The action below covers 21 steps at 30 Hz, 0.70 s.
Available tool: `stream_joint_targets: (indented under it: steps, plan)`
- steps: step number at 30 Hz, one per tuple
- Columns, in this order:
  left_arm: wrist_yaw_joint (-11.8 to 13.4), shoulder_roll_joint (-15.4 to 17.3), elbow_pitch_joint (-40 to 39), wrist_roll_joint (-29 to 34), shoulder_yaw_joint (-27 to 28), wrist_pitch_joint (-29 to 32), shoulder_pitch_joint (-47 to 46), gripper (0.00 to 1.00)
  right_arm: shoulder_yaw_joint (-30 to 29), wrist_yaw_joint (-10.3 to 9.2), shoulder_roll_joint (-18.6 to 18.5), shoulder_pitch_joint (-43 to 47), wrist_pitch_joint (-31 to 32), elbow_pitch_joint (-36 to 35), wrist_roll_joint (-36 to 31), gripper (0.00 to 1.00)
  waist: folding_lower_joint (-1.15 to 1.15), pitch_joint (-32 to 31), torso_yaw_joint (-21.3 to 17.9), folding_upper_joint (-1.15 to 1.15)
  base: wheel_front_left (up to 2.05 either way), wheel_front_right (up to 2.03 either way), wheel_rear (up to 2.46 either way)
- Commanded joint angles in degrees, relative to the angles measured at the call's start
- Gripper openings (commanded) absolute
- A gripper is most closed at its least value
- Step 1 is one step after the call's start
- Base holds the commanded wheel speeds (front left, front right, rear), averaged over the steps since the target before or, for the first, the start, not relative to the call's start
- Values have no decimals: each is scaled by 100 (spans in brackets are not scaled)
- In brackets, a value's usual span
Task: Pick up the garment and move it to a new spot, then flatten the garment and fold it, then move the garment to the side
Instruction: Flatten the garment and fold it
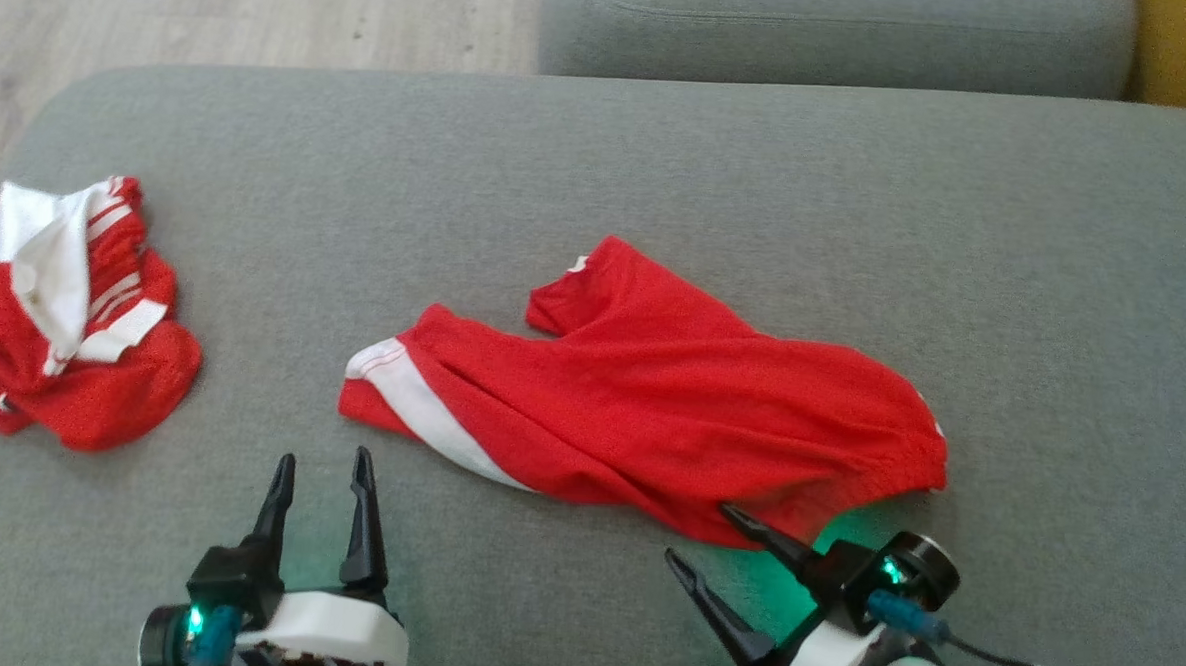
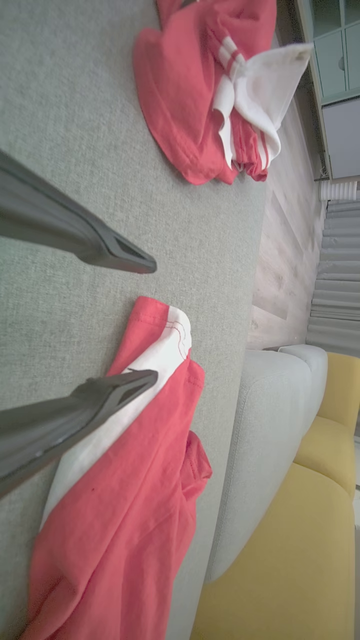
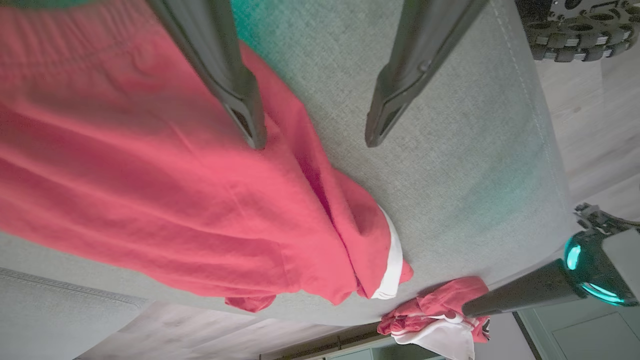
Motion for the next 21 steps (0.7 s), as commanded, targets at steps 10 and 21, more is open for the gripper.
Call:
stream_joint_targets:
  steps: [10, 21]
  plan:
    - [7, 37, -180, -98, 65, -55, -124, 100, 148, -4, 233, -510, -37, 823, 13, 100, 0, 148, 326, 0, 0, 0, 0]
    - [45, 37, -194, -197, -8, -55, -178, 100, 139, -4, 193, -650, -37, 828, 107, 0, 0, 252, 394, 0, 0, 0, 0]
